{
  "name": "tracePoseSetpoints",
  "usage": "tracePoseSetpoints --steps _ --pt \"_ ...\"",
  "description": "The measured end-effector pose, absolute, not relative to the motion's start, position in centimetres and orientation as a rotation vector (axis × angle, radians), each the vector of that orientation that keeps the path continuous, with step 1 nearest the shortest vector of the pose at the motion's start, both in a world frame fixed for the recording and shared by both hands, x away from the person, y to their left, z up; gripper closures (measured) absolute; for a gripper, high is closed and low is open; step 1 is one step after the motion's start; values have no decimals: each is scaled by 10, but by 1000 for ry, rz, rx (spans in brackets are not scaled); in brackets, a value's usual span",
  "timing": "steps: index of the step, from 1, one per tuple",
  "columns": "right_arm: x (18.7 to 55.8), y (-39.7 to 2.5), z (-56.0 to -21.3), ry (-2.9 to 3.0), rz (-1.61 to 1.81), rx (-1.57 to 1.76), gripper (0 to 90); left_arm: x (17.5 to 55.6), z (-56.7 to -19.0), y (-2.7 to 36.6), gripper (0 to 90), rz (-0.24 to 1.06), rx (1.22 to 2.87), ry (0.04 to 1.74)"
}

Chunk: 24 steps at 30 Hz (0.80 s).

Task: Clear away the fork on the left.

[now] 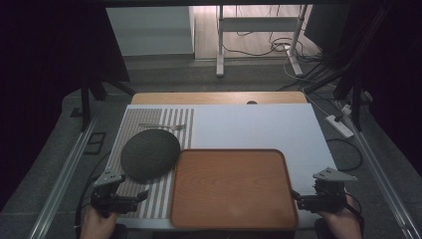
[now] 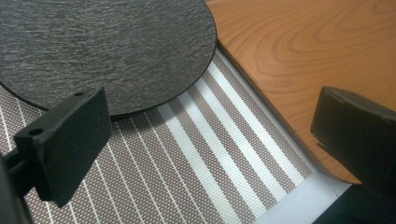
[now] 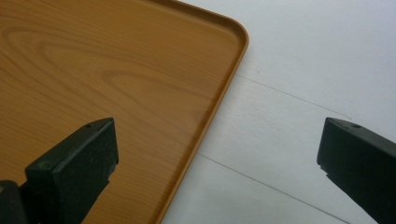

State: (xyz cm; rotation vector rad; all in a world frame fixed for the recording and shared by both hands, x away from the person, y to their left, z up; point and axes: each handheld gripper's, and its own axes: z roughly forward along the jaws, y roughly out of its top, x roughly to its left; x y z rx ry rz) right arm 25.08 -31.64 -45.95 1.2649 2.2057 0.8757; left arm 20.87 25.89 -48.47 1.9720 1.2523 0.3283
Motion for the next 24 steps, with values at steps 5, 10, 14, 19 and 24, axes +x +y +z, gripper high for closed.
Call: tracePoseSetpoints --steps 5,10,14,19,24 --pt "250 -315 -460 2214 869 1242 0 212 -487 260 0 313 1972 1247" --pt "250 -315 -460 2218 870 1242 0 222 -488 260 0 356 1994 1233" --pt "250 -314 -460 2223 860 1241 0 235 -491 262 0 346 1987 1234" --pt "251 -314 -460 2226 854 1238 0 249 -492 264 0 327 1986 1241" --pt "251 -314 -460 2227 851 1237 0 263 -492 264 2 322 2006 1234"
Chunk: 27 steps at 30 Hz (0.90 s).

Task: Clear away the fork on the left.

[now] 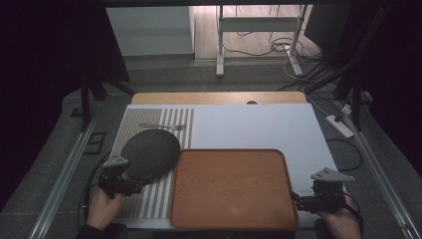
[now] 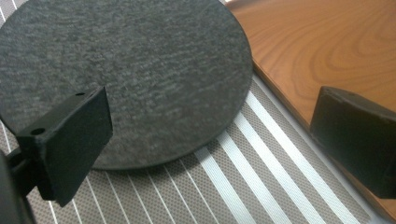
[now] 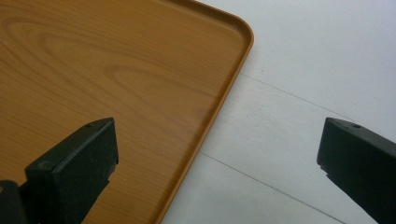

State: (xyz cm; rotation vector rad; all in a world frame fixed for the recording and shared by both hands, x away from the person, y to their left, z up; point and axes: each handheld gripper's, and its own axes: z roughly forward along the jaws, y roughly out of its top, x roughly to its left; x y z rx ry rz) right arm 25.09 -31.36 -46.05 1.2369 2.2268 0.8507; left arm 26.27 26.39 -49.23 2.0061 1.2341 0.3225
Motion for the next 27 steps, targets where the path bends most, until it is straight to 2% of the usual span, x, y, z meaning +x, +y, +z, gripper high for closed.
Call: tracePoseSetpoints --steps 15,27 --pt "251 -313 -461 2230 846 1240 0 300 -498 266 0 238 2014 1244" --pt "252 -313 -461 2230 847 1242 0 342 -497 275 0 237 2012 1268"
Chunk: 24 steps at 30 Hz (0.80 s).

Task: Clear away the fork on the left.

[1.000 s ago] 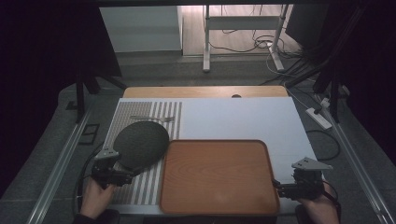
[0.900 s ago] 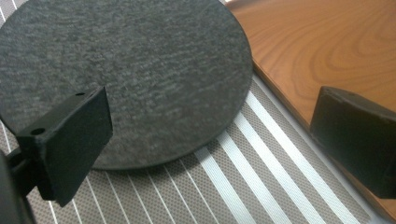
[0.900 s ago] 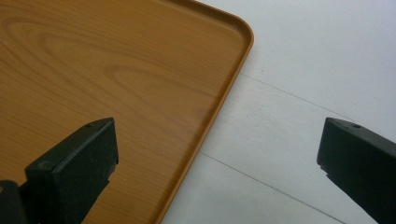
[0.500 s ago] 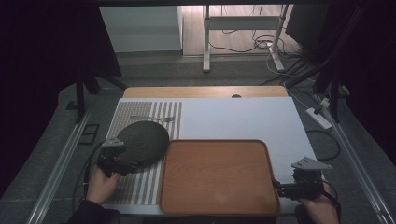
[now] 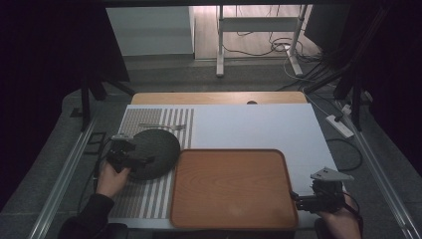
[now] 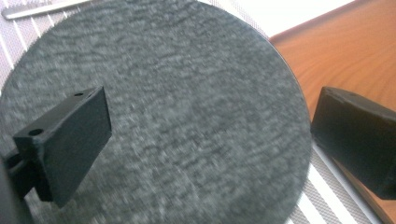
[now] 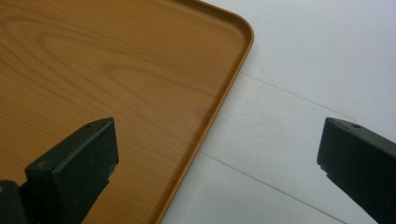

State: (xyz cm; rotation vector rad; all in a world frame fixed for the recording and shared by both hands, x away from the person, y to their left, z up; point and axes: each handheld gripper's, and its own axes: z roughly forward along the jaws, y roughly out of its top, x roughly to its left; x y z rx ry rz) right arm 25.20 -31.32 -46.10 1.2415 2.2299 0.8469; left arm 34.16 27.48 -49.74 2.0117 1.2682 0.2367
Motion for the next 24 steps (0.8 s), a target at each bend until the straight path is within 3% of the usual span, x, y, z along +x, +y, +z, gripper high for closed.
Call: tracePoseSetpoints --steps 24 --pt "252 -312 -461 2243 836 1235 0 399 -498 284 0 235 1966 1372"
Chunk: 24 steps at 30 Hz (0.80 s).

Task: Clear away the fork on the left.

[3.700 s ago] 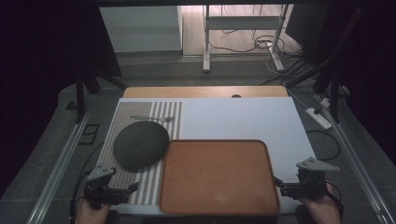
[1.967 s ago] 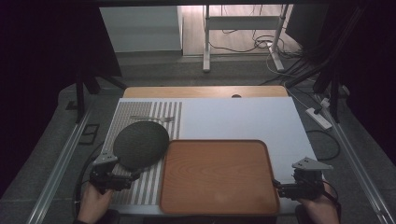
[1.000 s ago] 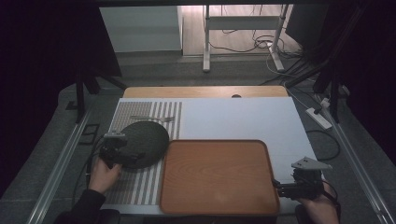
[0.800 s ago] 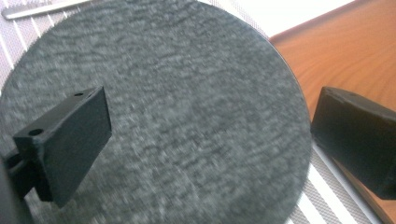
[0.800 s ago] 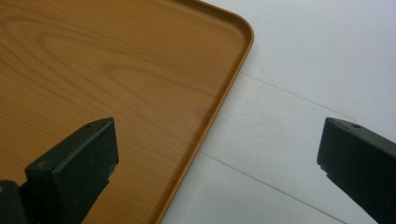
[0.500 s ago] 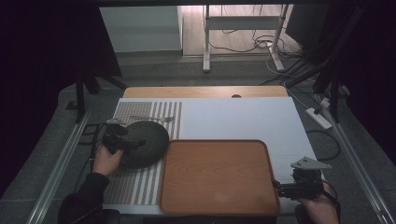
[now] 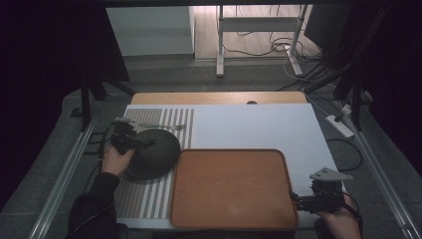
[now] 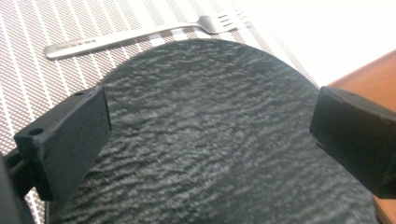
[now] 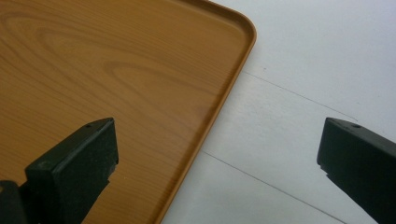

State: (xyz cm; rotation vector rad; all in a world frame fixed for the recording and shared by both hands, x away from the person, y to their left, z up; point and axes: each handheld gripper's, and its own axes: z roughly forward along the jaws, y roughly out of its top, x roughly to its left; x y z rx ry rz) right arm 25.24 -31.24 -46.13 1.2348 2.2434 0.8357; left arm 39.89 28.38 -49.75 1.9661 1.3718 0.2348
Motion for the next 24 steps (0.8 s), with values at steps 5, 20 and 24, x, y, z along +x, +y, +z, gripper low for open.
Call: tracePoseSetpoints --steps 5,20,24 --pt "252 -312 -461 2245 835 1233 0 410 -500 282 0 251 2009 1368" --pt "253 -312 -462 2252 832 1229 0 448 -506 291 0 266 2029 1425" --pt "253 -312 -462 2254 831 1229 0 457 -506 295 0 268 2026 1434"
